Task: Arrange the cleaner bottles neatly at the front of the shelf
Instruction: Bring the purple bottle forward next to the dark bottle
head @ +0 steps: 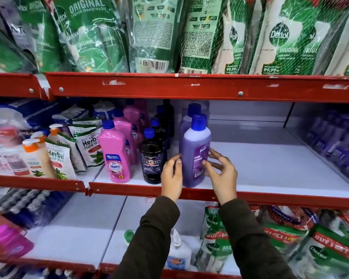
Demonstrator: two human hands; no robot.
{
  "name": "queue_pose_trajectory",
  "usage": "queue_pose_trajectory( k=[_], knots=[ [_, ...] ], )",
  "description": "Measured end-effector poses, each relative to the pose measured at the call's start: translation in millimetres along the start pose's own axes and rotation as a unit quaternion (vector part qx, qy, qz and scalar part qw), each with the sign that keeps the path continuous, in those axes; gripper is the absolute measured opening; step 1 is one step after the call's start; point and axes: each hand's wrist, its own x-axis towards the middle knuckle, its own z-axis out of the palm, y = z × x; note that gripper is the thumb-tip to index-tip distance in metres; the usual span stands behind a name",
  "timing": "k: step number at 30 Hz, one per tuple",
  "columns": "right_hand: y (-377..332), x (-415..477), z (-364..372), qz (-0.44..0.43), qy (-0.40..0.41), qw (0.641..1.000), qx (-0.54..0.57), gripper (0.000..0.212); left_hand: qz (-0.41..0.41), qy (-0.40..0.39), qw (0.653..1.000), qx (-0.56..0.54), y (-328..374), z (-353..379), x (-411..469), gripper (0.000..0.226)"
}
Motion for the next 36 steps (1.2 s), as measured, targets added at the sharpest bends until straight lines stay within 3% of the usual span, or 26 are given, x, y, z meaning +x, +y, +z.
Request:
queue_pose_trajectory(
  k=[6, 9, 13, 20, 23, 26, 29, 36],
  knots=[
    [-5, -7, 4, 0.045, -0.103, 0.991, 0.068, 0.03, 0.03, 0.004, 0.999, -0.016, 1, -2, -13, 0.019],
    [-7, -9, 4, 0.06, -0.149, 0.982, 0.096, 0.029, 0.03, -0.055, 0.998, -0.026, 0, -5, -10, 0.038],
    [-11, -3, 3, 0.061, -0.198, 0.976, 0.07, 0.043, 0.021, -0.125, 0.992, -0.013, -1, -8, -5, 0.062],
    [-11, 8, -14, 0.009, -0.184, 0.983, -0.025, 0.047, -0.017, -0.07, 0.995, -0.07, 4, -5, -7, 0.047],
    [-10, 5, -15, 0.01, -0.17, 0.985, -0.009, 0.051, -0.016, -0.038, 0.996, -0.073, 5, -3, -11, 0.039],
    [-9, 1, -14, 0.022, -0.147, 0.989, 0.013, 0.042, -0.003, -0.023, 0.997, -0.074, 9, -3, -16, 0.046],
    [-12, -9, -8, 0.081, -0.147, 0.984, 0.055, 0.027, -0.006, -0.047, 0.996, -0.079, 15, -2, -15, 0.052],
    [-19, -26, -3, 0.147, -0.143, 0.974, 0.1, 0.029, -0.018, -0.127, 0.988, -0.091, 19, -7, -22, 0.055]
  ],
)
